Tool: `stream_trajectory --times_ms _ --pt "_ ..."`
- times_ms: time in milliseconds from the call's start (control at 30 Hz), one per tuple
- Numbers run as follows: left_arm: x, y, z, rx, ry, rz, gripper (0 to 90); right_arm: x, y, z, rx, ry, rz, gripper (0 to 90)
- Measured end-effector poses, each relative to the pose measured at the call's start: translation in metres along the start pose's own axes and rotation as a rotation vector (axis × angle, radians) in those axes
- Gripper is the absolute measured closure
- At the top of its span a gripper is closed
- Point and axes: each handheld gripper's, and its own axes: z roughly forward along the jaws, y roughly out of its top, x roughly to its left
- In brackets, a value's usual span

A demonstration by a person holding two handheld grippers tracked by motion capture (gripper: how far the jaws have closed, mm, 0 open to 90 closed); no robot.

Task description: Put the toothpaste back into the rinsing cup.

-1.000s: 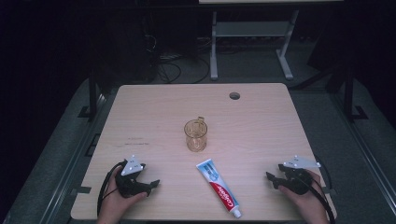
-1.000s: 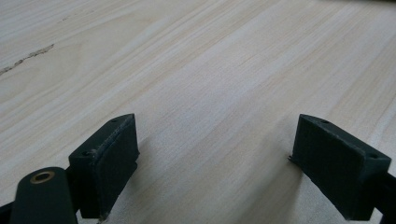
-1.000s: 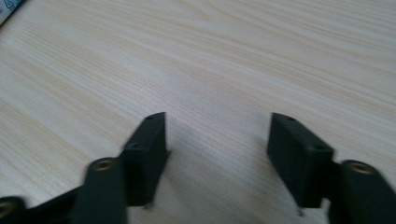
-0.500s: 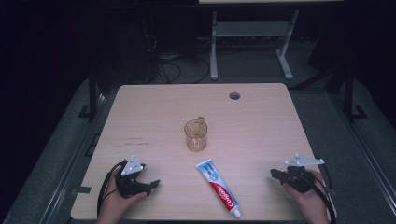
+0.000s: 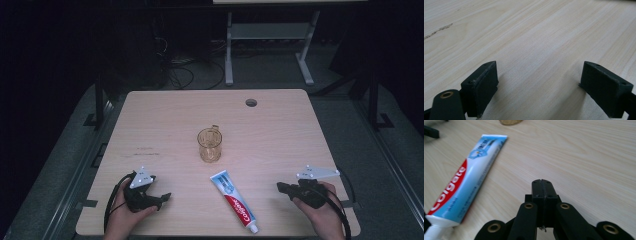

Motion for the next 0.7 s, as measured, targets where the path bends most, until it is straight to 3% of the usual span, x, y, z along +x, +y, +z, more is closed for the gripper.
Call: stream_trajectory --times_ms 700 --pt "-0.001 0.000 0.000 -0.001 -0.002 -0.001 13.1 0.031 0.011 0.010 -0.030 0.109 -0.058 89.9"
